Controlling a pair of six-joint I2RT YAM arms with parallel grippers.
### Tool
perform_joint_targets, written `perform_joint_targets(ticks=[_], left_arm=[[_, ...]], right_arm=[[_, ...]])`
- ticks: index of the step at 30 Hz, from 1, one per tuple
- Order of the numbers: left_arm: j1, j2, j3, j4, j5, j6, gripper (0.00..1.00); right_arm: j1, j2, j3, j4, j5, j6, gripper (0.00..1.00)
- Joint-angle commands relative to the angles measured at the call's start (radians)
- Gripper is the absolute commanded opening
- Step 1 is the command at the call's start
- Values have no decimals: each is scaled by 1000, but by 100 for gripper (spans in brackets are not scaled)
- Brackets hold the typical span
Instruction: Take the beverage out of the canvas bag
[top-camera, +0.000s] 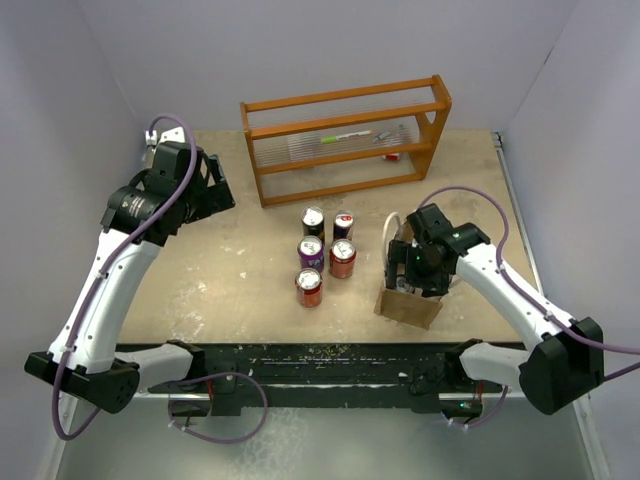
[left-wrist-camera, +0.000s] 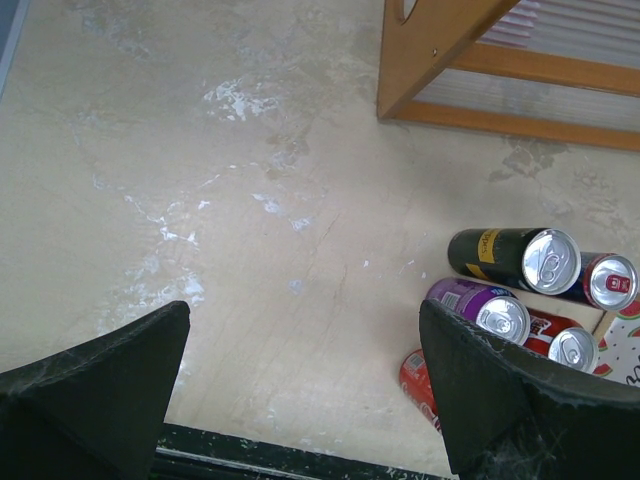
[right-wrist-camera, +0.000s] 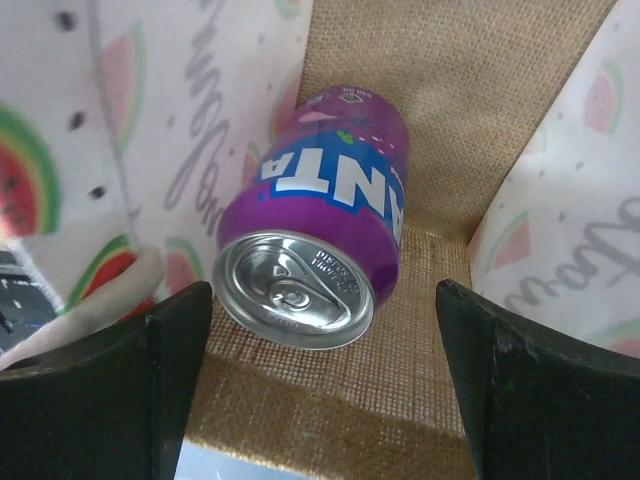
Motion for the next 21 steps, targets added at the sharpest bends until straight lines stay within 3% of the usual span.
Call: perform_joint_targets(ticks=[1,8,17,21], left_arm=[[9,5,11,18,-9,-3,99],[9,22,9,31,-4,0,99],[11,37,16,39,-11,6,99],[10,48,23,45,-8,8,99]], right_arm=[[-1,8,-34,15,-55,-10,94],[-1,63,-55,73,3,18,95],[-1,87,-60,89,77,21,80],[-1,74,-48,78,63,19,65]])
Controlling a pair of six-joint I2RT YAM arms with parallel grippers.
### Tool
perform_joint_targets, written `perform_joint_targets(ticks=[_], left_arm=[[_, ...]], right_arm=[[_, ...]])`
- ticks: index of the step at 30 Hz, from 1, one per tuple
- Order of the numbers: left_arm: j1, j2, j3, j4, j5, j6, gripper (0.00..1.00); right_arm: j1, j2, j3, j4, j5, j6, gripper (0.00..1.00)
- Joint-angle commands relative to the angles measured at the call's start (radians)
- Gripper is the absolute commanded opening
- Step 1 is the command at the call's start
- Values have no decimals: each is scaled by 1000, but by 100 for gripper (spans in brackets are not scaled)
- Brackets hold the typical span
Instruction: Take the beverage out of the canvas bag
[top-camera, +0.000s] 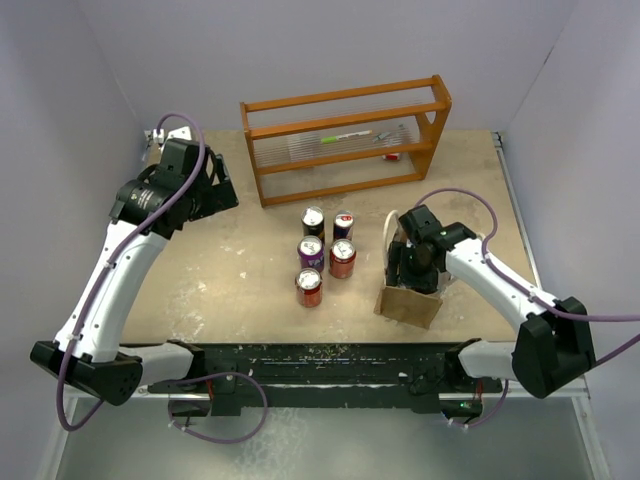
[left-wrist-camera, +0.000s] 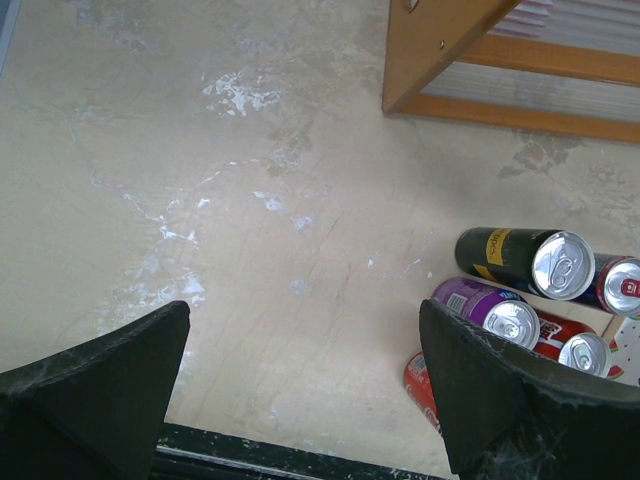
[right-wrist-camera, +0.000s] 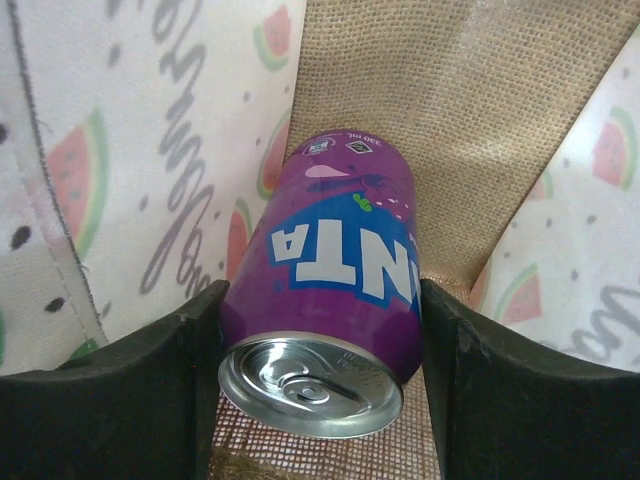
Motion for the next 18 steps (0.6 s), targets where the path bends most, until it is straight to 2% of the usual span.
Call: perform_joint_targets(ticks=[1,6,9,18], left_arm=[[11,11,24,40,-8,7,99],[11,23,24,46,0,11,99],[10,27,27,48,5,14,99],[10,27,24,42,3,21,99]], right_arm=[[-1,-25,15,-37,23,3,58],[-1,-50,46,-58,18,15,15],[-1,-75,61,-59,54,33,0],[-2,-174,90,-9,158,83,0]])
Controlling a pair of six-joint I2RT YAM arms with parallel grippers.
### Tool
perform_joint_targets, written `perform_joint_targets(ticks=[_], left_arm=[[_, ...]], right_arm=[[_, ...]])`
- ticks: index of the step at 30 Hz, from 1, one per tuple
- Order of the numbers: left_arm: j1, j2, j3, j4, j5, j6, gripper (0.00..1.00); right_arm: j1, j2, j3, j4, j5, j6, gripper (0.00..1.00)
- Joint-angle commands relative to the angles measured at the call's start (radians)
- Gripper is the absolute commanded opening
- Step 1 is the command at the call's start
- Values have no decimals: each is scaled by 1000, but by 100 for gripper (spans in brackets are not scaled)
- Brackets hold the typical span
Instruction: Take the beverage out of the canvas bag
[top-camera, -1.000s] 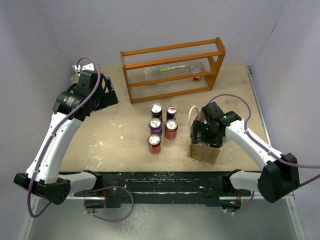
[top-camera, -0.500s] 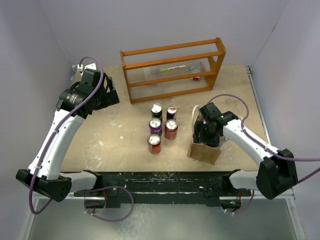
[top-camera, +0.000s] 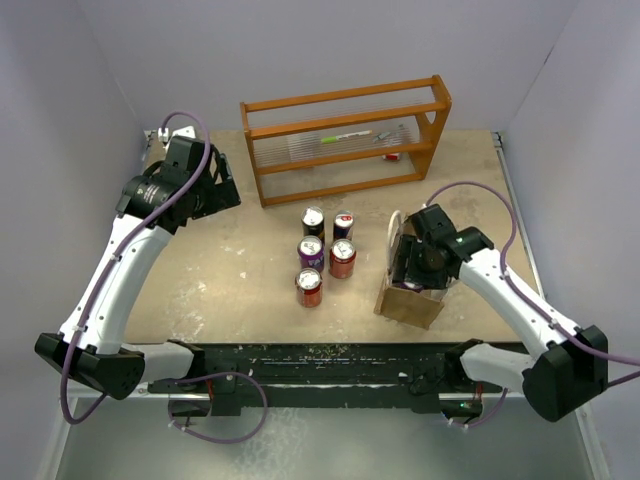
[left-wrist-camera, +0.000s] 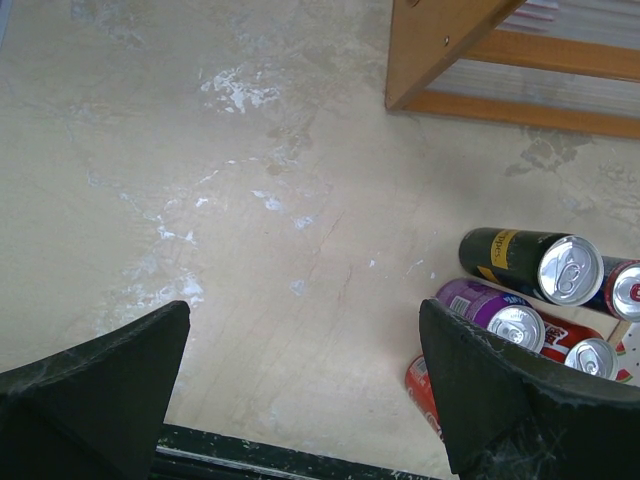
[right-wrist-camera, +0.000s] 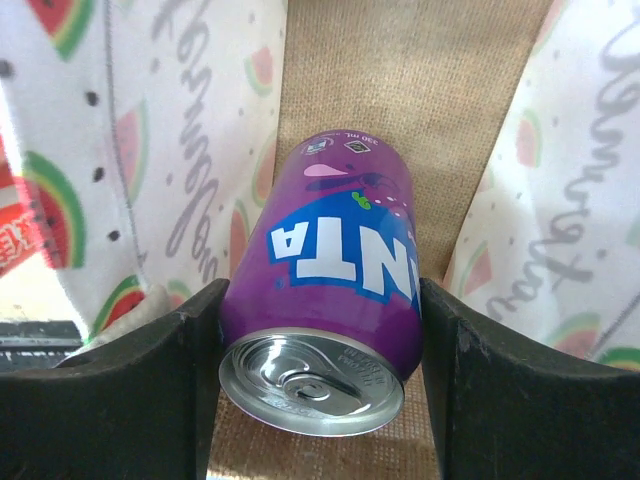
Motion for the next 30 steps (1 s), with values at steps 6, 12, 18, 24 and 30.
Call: perform_joint_targets(ticks=[6,12,18,24,30], left_arm=[[9,-12,23,36,-5,20,99],[9,-13,25,38,-9,21,99],[11,-7,23,38,-5,18,99],[11,5,24,43,7,16,99],[12,18,31,53,17,16,99]], right_arm=[[-2,-118,74,102,120,83,0],[-9,-186,74,139,177,110,0],[-12,-259,91,165,242,157,0],[-18,-296,171,184,271,187,0],[-22,-280,318,181,325,190,0]])
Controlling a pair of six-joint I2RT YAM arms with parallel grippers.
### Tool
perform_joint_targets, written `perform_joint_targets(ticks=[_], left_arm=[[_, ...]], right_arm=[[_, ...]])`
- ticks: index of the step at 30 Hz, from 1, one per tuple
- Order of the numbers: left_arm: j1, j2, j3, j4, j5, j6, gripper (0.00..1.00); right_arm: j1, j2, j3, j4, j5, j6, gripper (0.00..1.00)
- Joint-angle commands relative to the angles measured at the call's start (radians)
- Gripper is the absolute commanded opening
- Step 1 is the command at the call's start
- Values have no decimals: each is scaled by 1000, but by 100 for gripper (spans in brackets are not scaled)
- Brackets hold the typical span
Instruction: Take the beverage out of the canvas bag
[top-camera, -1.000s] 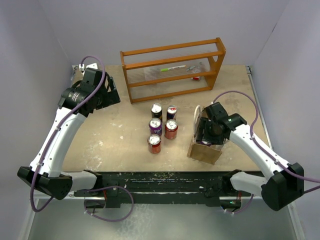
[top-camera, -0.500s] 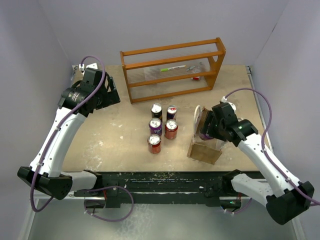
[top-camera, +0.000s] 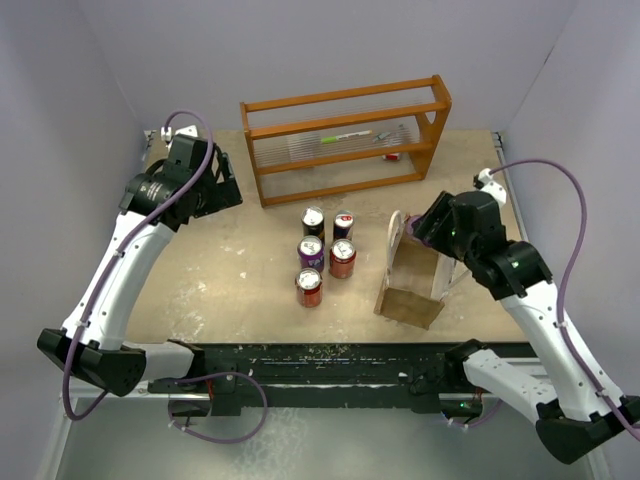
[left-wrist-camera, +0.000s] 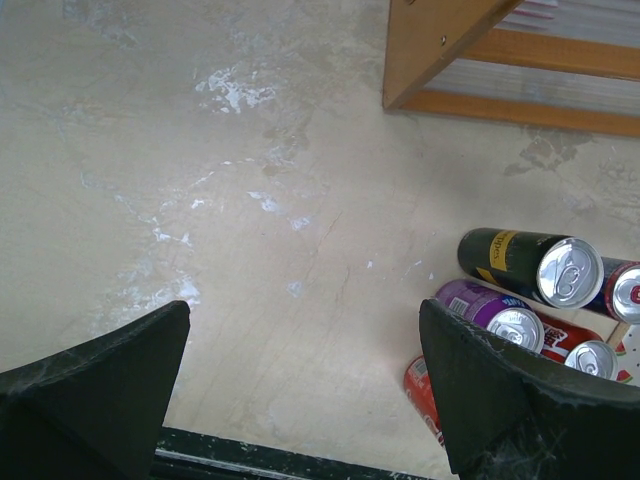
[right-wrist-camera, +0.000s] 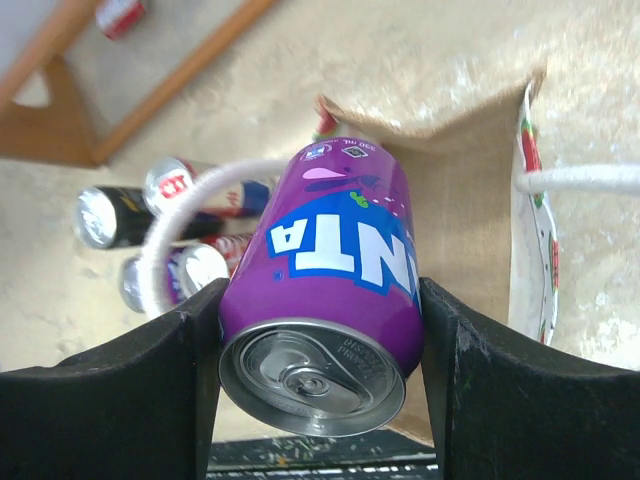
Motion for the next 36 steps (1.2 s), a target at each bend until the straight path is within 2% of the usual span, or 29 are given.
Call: perform_joint_targets(ticks=[1,7,11,18,23,26,32,36], left_arm=[[9,7,34,47,13,9,99],[9,10,41,49,15,6,99],[9,11,39,46,18,-1,99],[9,21,35,49,36,-12,99],[9,20,30,50,44,-14,99],[9,17,27,46,43,-13,99],[9,5,15,42,41,-9,99],[9,7,13,42,45,-4,99]], right_arm=[[-8,-11,166,96,93,31,0],[-9,9,300,156,95,-4,0],[-9,43,378,211,25,-74,0],[-11,184,560,226,-288,-205,0],[-11,267,595,228,-590,-302,0],[-11,317,604,158,-734,-376,0],[27,396,592,24,-813,-538,0],[239,465,581,-53,-643,-608,0]])
